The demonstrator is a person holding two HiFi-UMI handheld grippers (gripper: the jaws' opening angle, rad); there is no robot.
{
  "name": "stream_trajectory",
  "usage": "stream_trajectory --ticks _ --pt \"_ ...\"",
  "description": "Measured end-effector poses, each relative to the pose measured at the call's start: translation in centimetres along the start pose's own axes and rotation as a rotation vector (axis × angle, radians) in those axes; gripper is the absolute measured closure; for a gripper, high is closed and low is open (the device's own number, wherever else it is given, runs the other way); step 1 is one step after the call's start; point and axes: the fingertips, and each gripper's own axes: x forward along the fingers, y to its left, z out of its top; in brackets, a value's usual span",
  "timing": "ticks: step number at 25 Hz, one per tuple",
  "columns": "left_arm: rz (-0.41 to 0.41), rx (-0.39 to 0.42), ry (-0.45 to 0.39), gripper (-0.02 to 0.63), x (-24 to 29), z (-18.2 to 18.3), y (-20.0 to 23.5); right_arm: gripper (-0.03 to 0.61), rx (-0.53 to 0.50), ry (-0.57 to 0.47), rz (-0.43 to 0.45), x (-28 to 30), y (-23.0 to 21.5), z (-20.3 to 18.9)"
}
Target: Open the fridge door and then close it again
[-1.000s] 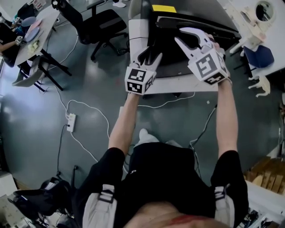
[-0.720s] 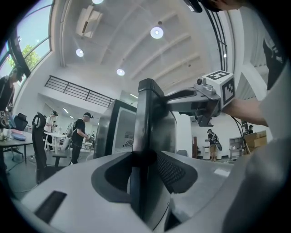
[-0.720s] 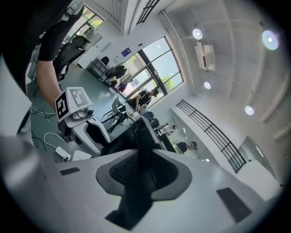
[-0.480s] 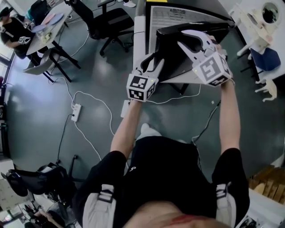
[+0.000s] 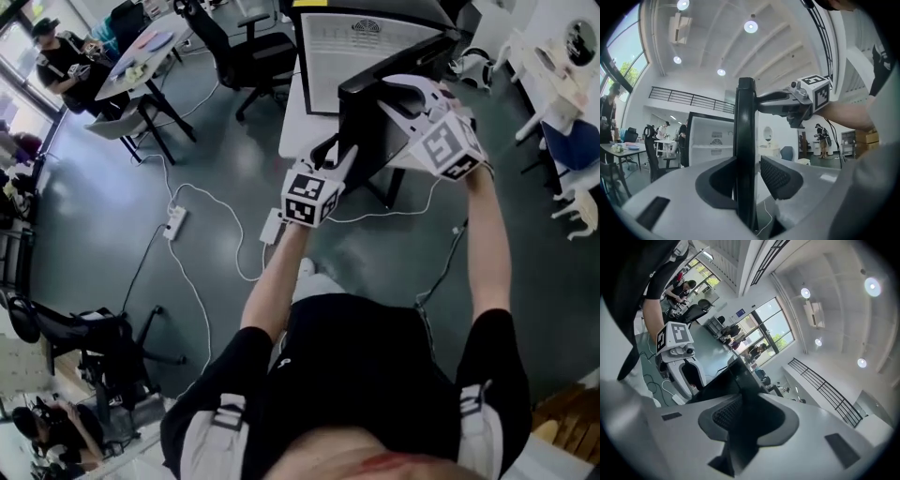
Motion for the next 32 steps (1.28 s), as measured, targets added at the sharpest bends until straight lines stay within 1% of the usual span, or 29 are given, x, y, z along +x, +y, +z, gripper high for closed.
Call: stream_trajectory --ticks 4,7,9,12,13,15,16,18,21,24,26,28,30,31,32 --pt "-0.008 0.012 0.034 0.460 0.0 -0.5 -6.0 0.503 -0.007 0.000 -0.007 -5.0 1.1 -1.3" --pt "-0.008 0.023 0.043 0.481 0.5 -0.8 -9.8 0.505 0.007 0.013 -0.024 -8.4 1.6 -2.5" --pt "-0.015 0.013 0.042 0.499 0.8 -0.4 -11.9 0.506 0.041 0.017 -0.047 -10.3 1.4 -3.3" --pt "-0.037 0.008 0.050 0.505 1.3 -0.2 -14.6 0.511 0.129 0.008 -0.111 -12.6 1.4 -4.4" --pt "-0.046 0.012 0.056 0.505 1.5 -0.2 -15.4 0.536 0.165 0.005 -0.135 -13.2 1.6 -4.8" --pt "-0.058 0.021 0.061 0.506 1.7 -0.4 -16.9 0.562 0.254 -0.005 -0.189 -14.4 2.1 -5.7" --pt "-0.054 0.026 0.056 0.506 1.9 -0.4 -17.5 0.577 0.314 -0.016 -0.223 -14.9 2.2 -6.1" --pt "-0.026 0.026 0.048 0.508 2.3 -0.6 -18.3 0.578 0.467 -0.055 -0.300 -15.6 2.2 -6.8" --pt "0.002 0.004 0.042 0.509 2.6 -0.8 -19.4 0.583 0.697 -0.135 -0.405 -16.7 2.5 -7.6" --pt "-0.007 -0.039 0.030 0.509 3.0 -0.4 -20.4 0.583 0.879 -0.175 -0.477 -17.7 3.0 -8.8" --pt "-0.016 -0.097 0.017 0.509 2.8 0.0 -20.5 0.583 0.975 -0.177 -0.527 -18.2 3.8 -9.5" --pt "0.009 -0.155 -0.018 0.510 1.8 0.7 -19.8 0.583 1.059 -0.187 -0.577 -19.3 4.8 -9.9" --pt "0.036 -0.175 -0.058 0.524 0.2 1.5 -19.5 0.583 1.136 -0.198 -0.621 -21.1 6.4 -10.7" --pt "0.047 -0.173 -0.074 0.542 -0.4 1.8 -19.3 0.583 1.165 -0.195 -0.640 -22.0 7.3 -11.3" --pt "0.061 -0.169 -0.087 0.573 -1.1 2.0 -19.1 0.583 1.184 -0.184 -0.656 -22.8 8.2 -11.9"
